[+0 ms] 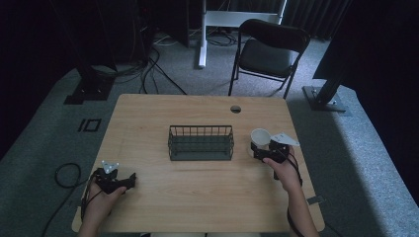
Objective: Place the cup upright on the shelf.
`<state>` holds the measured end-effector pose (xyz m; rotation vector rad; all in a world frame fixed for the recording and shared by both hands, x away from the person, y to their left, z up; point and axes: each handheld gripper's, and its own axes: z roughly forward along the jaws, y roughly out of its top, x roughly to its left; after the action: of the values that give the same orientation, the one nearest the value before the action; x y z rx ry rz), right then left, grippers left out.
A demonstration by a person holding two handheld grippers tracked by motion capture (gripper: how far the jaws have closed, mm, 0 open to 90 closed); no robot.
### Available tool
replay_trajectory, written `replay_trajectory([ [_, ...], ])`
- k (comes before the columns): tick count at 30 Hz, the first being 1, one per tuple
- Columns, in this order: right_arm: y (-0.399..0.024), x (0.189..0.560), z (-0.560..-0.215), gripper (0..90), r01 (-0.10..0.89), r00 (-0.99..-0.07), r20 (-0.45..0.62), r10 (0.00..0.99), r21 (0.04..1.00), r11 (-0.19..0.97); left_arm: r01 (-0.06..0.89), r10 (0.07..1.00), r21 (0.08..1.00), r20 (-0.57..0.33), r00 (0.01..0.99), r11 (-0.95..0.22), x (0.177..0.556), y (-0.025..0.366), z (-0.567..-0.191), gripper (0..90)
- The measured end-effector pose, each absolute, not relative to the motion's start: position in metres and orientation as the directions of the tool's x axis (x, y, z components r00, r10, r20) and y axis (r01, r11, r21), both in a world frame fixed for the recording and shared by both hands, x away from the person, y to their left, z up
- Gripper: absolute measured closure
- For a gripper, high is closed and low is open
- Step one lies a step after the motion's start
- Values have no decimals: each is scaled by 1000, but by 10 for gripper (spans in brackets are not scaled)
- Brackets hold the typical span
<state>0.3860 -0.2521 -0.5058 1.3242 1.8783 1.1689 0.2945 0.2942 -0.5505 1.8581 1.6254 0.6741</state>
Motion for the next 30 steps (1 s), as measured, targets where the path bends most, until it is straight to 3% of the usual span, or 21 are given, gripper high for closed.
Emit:
replay_trajectory([
  [14, -245, 394, -508, 110, 419, -322, 38, 946, 902, 106, 701, 991, 707, 1, 132, -94, 295, 294, -550, 93],
  [18, -244, 395, -507, 185, 417, -310, 34, 950, 903, 104, 701, 991, 706, 1, 132, -95, 295, 294, -550, 93],
  [30, -244, 392, -493, 193, 424, -319, 55, 946, 901, 90, 701, 991, 707, 1, 132, -95, 295, 294, -550, 93],
])
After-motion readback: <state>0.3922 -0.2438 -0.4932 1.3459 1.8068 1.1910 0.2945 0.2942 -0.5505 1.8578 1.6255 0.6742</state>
